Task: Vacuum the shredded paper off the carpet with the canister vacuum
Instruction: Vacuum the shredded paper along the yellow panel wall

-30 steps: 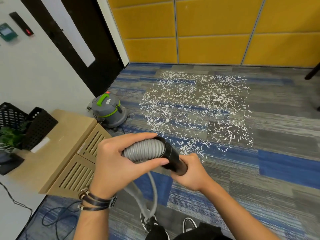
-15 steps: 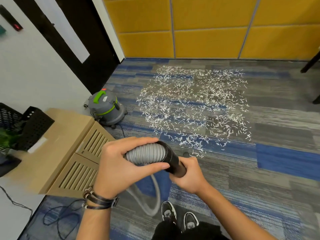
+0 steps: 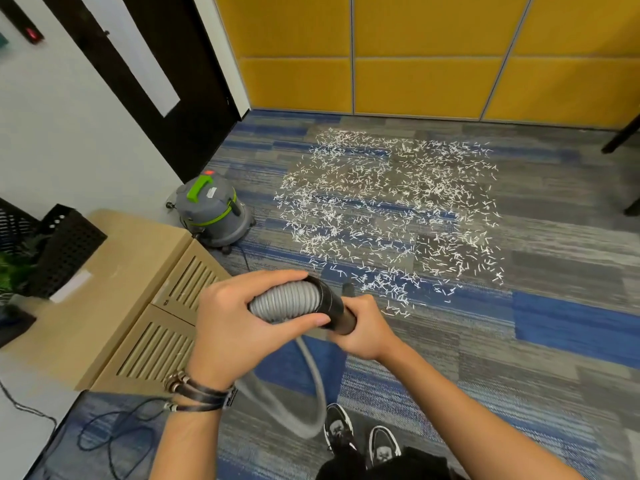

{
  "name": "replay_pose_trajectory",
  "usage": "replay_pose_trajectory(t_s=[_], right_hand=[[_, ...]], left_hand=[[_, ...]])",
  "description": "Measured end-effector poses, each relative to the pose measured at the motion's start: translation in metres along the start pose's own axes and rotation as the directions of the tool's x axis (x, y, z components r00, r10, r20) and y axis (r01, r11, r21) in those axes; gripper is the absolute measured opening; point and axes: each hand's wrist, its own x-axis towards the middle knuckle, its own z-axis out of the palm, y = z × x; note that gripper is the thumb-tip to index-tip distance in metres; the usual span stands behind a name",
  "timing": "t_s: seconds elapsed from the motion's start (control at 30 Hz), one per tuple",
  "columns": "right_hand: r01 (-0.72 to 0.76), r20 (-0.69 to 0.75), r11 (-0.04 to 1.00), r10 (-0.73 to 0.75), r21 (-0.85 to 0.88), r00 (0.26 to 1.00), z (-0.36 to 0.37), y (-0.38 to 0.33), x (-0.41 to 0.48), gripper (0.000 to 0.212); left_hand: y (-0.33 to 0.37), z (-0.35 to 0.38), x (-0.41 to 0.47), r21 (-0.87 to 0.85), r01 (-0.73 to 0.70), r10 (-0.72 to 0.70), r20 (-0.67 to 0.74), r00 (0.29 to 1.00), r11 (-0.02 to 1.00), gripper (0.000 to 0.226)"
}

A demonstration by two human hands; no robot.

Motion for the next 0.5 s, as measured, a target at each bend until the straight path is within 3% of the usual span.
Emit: replay_pose_trajectory(t_s=[0.2,0.37,0.5], right_hand=[[-0.091,0.000,0.996,0.091,-0.016,0.996,0.009,0.011,-0.017,0.036],[-0.038,0.006,0.993,0.039,-0.109,0.999,0.012,-0.009,0.007,0.032],[-0.035,0.043,0.990,0.041,-0.133,0.998,0.022,-0.013,0.021,0.025]], left_hand=[[-0.015,-0.008,-0.001,-0.013,-0.027,0.027,0.031,0.999,1.000,0.055],[-0.026,-0.020,-0.004,-0.017,-0.026,0.024,-0.108,0.994,1.000,0.049],[-0.040,-0.029,-0.001,0.025,-0.009,0.010,-0.071,0.997,1.000,0.054]])
